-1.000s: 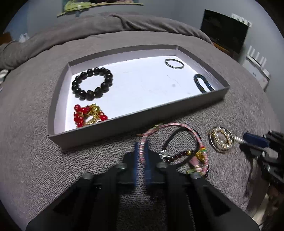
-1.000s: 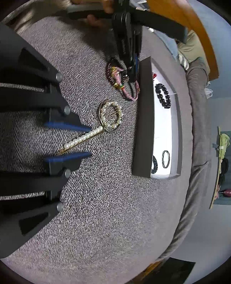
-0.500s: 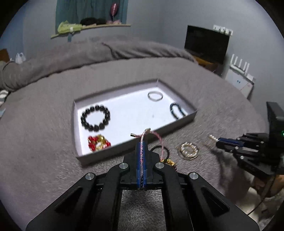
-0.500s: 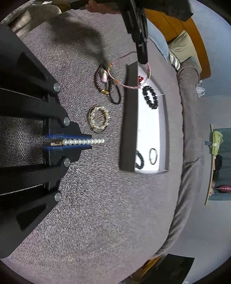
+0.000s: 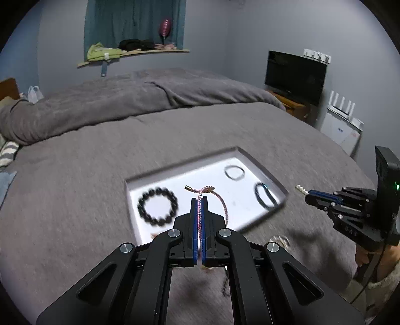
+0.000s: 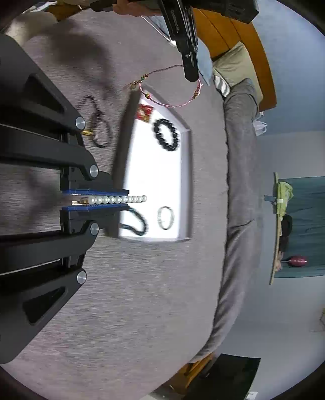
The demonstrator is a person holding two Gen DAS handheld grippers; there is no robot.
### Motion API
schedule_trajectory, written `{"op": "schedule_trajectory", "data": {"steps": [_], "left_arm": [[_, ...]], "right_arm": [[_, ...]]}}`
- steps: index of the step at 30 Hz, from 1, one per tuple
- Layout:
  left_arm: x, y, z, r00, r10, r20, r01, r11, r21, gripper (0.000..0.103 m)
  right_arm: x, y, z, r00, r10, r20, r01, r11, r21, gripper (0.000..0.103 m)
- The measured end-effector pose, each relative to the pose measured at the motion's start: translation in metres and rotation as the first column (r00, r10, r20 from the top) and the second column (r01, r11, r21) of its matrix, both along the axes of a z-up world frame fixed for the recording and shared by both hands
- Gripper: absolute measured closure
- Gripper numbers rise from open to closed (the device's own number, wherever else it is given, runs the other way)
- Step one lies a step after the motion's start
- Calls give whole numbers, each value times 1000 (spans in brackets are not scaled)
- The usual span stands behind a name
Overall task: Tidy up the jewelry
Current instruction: 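Carry the pink bracelet and pearl hairpin into the tray and open both tools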
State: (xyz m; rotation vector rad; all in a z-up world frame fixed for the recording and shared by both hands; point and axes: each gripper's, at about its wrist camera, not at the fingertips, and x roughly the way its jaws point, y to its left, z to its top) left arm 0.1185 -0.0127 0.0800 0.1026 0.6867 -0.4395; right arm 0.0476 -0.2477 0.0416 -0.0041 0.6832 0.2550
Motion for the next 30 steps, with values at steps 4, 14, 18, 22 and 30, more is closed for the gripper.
{"op": "schedule_trajectory", "data": {"steps": [4, 14, 18, 22, 30], "left_arm": [[29, 0, 2, 1000, 17, -10, -17, 1000, -3, 100], [108, -27, -32, 994, 28, -109, -31, 999, -26, 100], [130, -37, -53, 985, 31, -170, -37, 999, -32, 100], [141, -40, -69, 978, 47, -204, -51, 999, -16, 100], [158, -31, -93, 966, 116, -231, -109, 993, 42, 100]], "right_arm": [[31, 8, -2, 1000, -1, -8, 2, 1000, 18, 97], [90, 30, -28, 996, -29, -84, 31, 999, 23, 97], [105, 34, -39, 992, -49, -118, 52, 998, 19, 97], [117, 36, -52, 985, -69, -158, 71, 997, 11, 97], [128, 41, -70, 974, -82, -211, 82, 997, -8, 97]]}}
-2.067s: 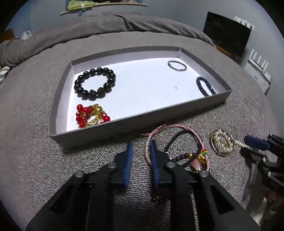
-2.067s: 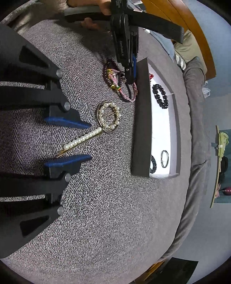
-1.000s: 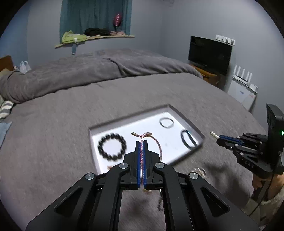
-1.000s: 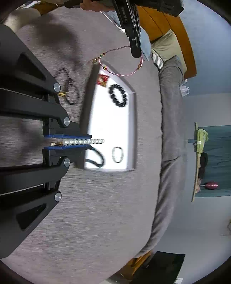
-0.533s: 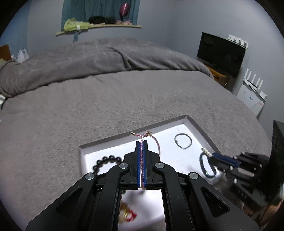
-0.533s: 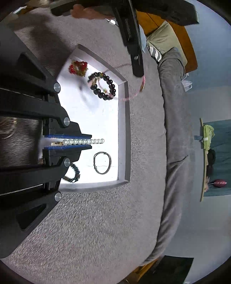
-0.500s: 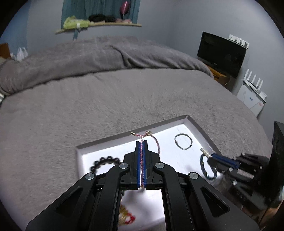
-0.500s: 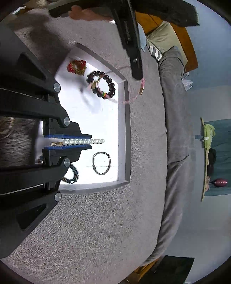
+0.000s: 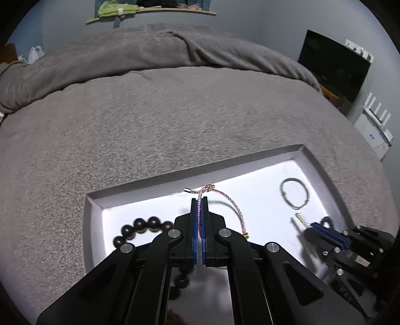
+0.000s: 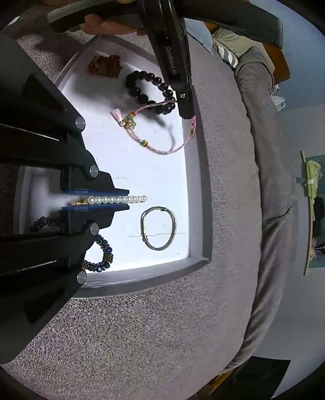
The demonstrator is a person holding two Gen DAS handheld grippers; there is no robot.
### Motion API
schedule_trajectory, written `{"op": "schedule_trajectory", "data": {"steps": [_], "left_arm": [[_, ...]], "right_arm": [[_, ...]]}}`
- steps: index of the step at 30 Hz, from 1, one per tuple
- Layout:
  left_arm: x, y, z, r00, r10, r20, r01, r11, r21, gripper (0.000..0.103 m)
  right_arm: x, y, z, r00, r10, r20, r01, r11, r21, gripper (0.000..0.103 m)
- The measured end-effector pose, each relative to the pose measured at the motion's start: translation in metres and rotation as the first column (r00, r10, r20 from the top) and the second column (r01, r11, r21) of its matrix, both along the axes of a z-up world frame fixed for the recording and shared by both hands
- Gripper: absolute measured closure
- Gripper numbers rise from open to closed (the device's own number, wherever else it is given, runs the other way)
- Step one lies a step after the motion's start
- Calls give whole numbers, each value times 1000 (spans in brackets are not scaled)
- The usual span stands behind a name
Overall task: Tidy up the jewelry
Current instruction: 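Carry the pink bracelet and pearl hairpin into the tray and open both tools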
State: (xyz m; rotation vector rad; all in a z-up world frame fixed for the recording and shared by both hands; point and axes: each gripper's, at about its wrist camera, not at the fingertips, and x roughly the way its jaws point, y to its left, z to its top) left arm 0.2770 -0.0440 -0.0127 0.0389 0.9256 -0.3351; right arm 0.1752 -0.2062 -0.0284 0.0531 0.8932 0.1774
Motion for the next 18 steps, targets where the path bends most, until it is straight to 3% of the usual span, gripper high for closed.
{"op": "schedule_trajectory", "data": {"steps": [12, 13, 16, 18], "left_arm": [[9, -4, -14, 999, -12, -31, 12, 1000, 16, 100], [9, -5, -13, 999, -17, -36, 17, 1000, 8, 98], [6, -5, -10, 1000, -15, -15, 15, 1000, 4, 74], [4, -5, -8, 1000, -20, -8, 20, 1000, -2, 73]], "right_arm": [[-3, -1, -5, 1000, -12, -5, 12, 1000, 1, 97], [-2, -1, -4, 1000, -14, -3, 14, 1000, 0, 97], [-3, -3, -3, 1000, -15, 7, 15, 1000, 4, 94], [-6, -3, -1, 1000, -14, 18, 14, 1000, 8, 89]]}}
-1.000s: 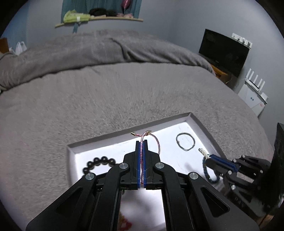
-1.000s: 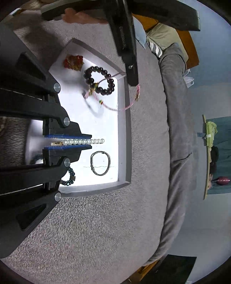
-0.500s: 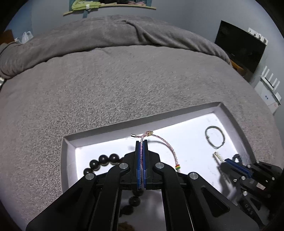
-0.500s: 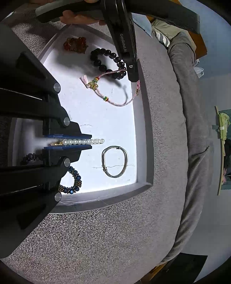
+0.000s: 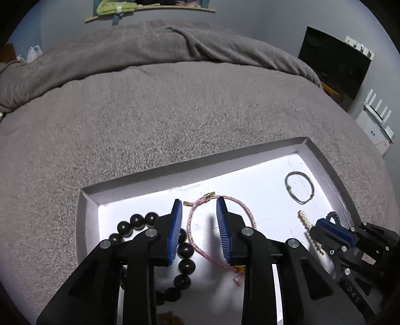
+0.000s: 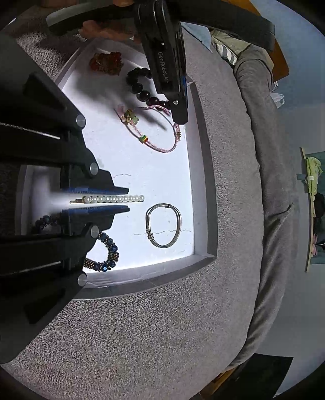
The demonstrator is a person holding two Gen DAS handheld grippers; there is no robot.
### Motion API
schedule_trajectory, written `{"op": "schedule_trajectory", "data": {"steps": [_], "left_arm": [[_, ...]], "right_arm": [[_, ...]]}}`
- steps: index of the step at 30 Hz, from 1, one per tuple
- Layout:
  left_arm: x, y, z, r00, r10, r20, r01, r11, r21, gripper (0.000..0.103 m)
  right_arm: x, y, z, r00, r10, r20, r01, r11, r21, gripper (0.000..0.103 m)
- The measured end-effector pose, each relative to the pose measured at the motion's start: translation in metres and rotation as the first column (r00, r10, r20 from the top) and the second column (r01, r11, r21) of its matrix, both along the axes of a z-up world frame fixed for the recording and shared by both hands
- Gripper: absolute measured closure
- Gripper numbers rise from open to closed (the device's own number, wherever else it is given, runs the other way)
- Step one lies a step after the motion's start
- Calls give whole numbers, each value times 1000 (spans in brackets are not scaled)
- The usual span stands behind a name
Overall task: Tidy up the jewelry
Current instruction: 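Carry the pink bracelet and pearl hairpin into the tray and open both tools, then move the left tool to the dark red bead bracelet and close on it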
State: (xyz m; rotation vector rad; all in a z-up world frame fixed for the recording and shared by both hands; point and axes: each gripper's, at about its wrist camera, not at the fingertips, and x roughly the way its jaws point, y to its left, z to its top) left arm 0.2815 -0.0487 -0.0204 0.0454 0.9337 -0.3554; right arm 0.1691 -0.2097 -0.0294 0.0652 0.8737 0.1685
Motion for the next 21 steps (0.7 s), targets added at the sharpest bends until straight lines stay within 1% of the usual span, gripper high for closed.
{"op": "schedule_trajectory", "data": {"steps": [4, 6, 7, 9, 10, 12, 13, 14, 15, 17, 19, 20, 21], "left_arm": [[-3, 4, 4, 1000, 9, 1, -9, 1000, -10, 73], [-6, 6, 6, 1000, 11, 2, -11, 1000, -20, 69], [-8, 7, 7, 1000, 12, 6, -12, 1000, -21, 66], [-14, 8, 11, 1000, 11, 20, -11, 1000, -19, 61], [-15, 8, 12, 1000, 9, 23, -9, 1000, -18, 59], [-22, 8, 17, 999, 6, 39, -5, 1000, -13, 56], [-23, 7, 19, 999, 5, 46, -5, 1000, -17, 51], [-26, 7, 21, 998, 9, 56, -8, 1000, -21, 44], [-29, 7, 23, 998, 12, 67, -11, 1000, -22, 44], [-33, 7, 27, 997, 11, 78, -9, 1000, -22, 44], [-36, 6, 29, 997, 13, 82, -11, 1000, -20, 43], [-38, 7, 30, 996, 17, 85, -16, 1000, -18, 37], [-41, 7, 32, 995, 29, 95, -27, 1000, -15, 29]], "right_arm": [[-6, 0, 6, 1000, 7, 21, -7, 1000, -2, 83], [-12, -1, 12, 999, 10, 41, -10, 1000, -9, 75], [-15, -1, 14, 999, 11, 49, -10, 1000, -12, 72], [-22, -4, 20, 997, 10, 71, -9, 1000, -12, 61], [-24, -5, 22, 997, 8, 77, -7, 1000, -12, 58], [-31, -9, 28, 995, -3, 103, 4, 1000, -13, 42], [-34, -11, 31, 993, -8, 114, 9, 1000, -16, 37], [-36, -12, 33, 992, -14, 127, 16, 1000, -19, 29], [-40, -14, 37, 990, -23, 138, 27, 999, -23, 24], [-44, -18, 40, 988, -38, 149, 43, 999, -28, 21], [-47, -22, 45, 986, -53, 157, 58, 998, -28, 15], [-49, -25, 47, 985, -61, 163, 67, 997, -30, 10], [-52, -26, 48, 984, -67, 167, 73, 997, -33, 7]]}}
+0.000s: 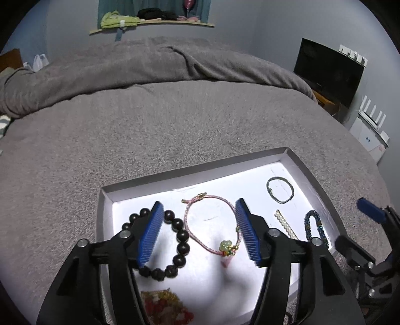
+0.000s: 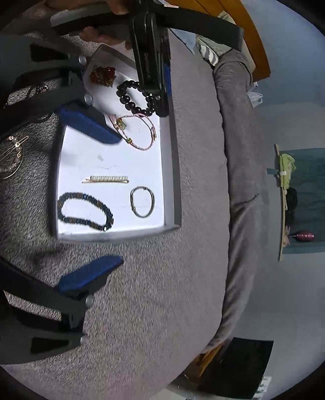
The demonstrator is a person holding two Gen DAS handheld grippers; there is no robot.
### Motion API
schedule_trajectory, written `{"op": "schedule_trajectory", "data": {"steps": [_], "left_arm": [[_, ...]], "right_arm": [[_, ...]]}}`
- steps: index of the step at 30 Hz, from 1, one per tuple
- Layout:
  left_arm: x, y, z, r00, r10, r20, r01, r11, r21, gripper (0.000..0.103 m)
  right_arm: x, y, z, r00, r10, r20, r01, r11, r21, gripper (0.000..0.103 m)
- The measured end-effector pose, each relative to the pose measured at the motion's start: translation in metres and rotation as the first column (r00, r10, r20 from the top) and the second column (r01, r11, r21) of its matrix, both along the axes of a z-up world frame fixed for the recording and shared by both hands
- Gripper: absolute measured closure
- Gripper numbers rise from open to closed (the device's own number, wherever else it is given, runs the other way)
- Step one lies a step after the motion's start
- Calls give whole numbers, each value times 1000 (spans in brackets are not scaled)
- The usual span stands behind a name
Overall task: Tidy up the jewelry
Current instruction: 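Move the left tool to the dark red bead bracelet and close on it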
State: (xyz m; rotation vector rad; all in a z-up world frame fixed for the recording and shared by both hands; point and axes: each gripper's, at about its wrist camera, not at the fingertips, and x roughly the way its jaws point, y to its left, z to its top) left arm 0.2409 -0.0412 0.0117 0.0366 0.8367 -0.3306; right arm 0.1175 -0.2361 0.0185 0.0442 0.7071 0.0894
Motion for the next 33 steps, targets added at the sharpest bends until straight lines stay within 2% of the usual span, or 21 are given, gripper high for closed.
{"op": "schedule_trajectory", "data": {"steps": [1, 3, 6, 8, 13, 18, 26, 29, 33], "left_arm": [[-3, 1, 2, 1000, 12, 14, -12, 1000, 4, 18], [-12, 2, 8, 998, 24, 62, -25, 1000, 9, 18], [-21, 2, 13, 995, 43, 88, -46, 998, 31, 16], [-27, 2, 17, 993, 59, 104, -64, 997, 41, 12], [-50, 5, 27, 985, 68, 158, -78, 995, 59, 11], [-76, 12, 35, 981, 78, 177, -92, 993, 73, 11], [-115, 29, 41, 982, 80, 169, -86, 996, 28, 11], [-128, 37, 39, 986, 73, 151, -76, 997, 9, 11], [-147, 41, 29, 990, 53, 132, -58, 998, 28, 11]], "right_arm": [[-2, -1, 1, 1000, -7, 2, 7, 1000, -6, 7], [-8, -4, 2, 1000, -24, 6, 24, 1000, -14, 6], [-15, -9, 2, 999, -50, 3, 50, 999, -19, 6], [-18, -12, 1, 998, -58, -5, 58, 998, -22, 5], [-31, -15, 4, 998, -56, -10, 55, 998, -19, 5], [-48, -17, 7, 998, -54, -9, 54, 998, -33, 5], [-81, -30, 9, 998, -59, -16, 59, 998, -11, 5], [-95, -34, 8, 999, -48, -19, 48, 999, 17, 5], [-109, -34, 3, 999, -32, -28, 32, 999, -3, 5]]}}
